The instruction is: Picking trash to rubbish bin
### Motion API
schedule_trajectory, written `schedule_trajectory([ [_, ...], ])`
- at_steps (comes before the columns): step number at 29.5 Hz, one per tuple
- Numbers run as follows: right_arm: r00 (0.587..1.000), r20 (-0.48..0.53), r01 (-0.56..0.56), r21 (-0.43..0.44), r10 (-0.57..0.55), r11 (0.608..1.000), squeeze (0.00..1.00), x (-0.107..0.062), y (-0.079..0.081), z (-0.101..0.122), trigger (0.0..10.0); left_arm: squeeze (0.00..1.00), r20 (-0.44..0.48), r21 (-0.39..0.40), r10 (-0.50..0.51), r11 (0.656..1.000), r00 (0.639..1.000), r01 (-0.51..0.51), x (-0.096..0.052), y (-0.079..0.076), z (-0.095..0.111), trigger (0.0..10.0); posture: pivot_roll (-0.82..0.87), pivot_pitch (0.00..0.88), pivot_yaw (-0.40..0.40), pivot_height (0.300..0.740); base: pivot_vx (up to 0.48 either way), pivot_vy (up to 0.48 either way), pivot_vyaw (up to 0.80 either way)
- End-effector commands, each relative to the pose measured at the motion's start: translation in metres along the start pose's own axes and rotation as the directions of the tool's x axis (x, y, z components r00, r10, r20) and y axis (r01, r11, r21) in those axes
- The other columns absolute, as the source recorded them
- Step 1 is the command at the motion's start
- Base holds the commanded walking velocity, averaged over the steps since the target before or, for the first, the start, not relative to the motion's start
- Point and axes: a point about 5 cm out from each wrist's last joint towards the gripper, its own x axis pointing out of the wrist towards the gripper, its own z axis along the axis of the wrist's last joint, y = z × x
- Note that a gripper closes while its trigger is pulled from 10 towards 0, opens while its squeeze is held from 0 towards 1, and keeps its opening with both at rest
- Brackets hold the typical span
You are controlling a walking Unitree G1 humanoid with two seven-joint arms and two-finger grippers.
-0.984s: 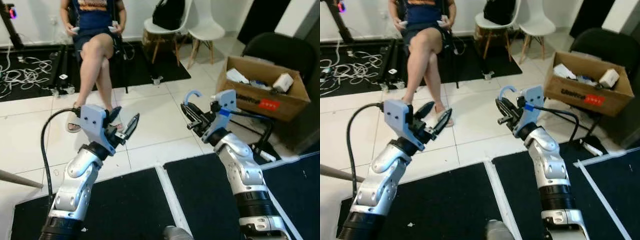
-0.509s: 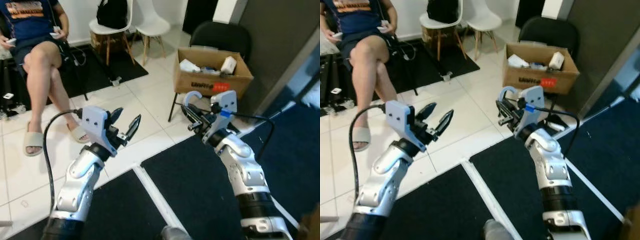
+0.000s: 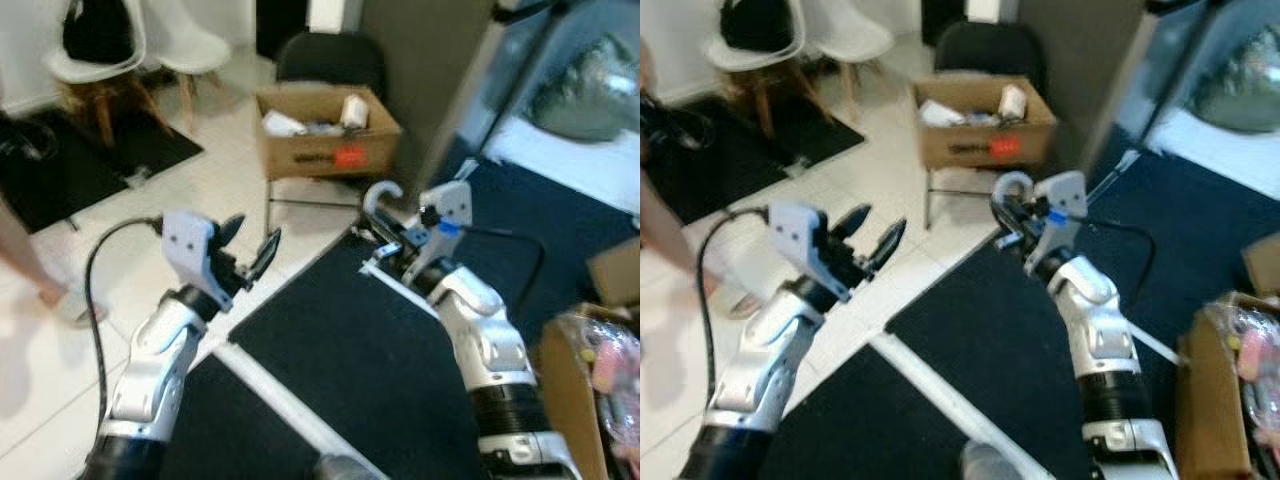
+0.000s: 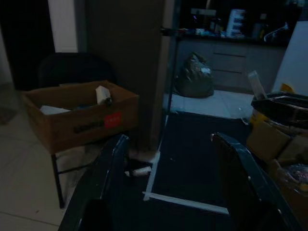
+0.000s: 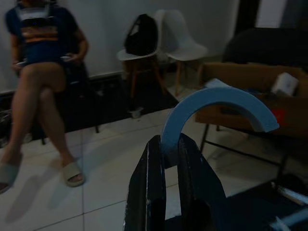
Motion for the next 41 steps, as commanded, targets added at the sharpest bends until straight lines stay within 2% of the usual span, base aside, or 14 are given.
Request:
schedule_trajectory([
  [1,1.000,-0.007,0.004,-0.004,-0.004,1.000,0.00,-0.0010,-0.0018,-0.0004,10.0,0.00,-0.008,0.000,-0.011,1.000,1.000,0.011,0.0006,-0.0018,-0.0015,10.0,-0.06,0.000,-0.020,0.740,0.000,0.000,-0.79],
  [7,1.000,0.001,0.008,-0.007,-0.008,1.000,0.00,-0.0012,-0.0023,0.0005,10.0,0.00,-0.004,-0.009,-0.034,0.999,0.999,0.034,-0.0001,-0.0032,-0.0011,10.0,-0.06,0.000,-0.020,0.740,0.191,0.000,-0.74],
  [41,1.000,-0.001,0.022,-0.021,-0.022,1.000,0.00,-0.0009,-0.0027,0.0014,10.0,0.00,-0.003,-0.016,-0.058,0.998,0.998,0.058,-0.0005,-0.0048,-0.0001,10.0,-0.07,0.000,-0.016,0.740,0.480,0.000,0.00],
])
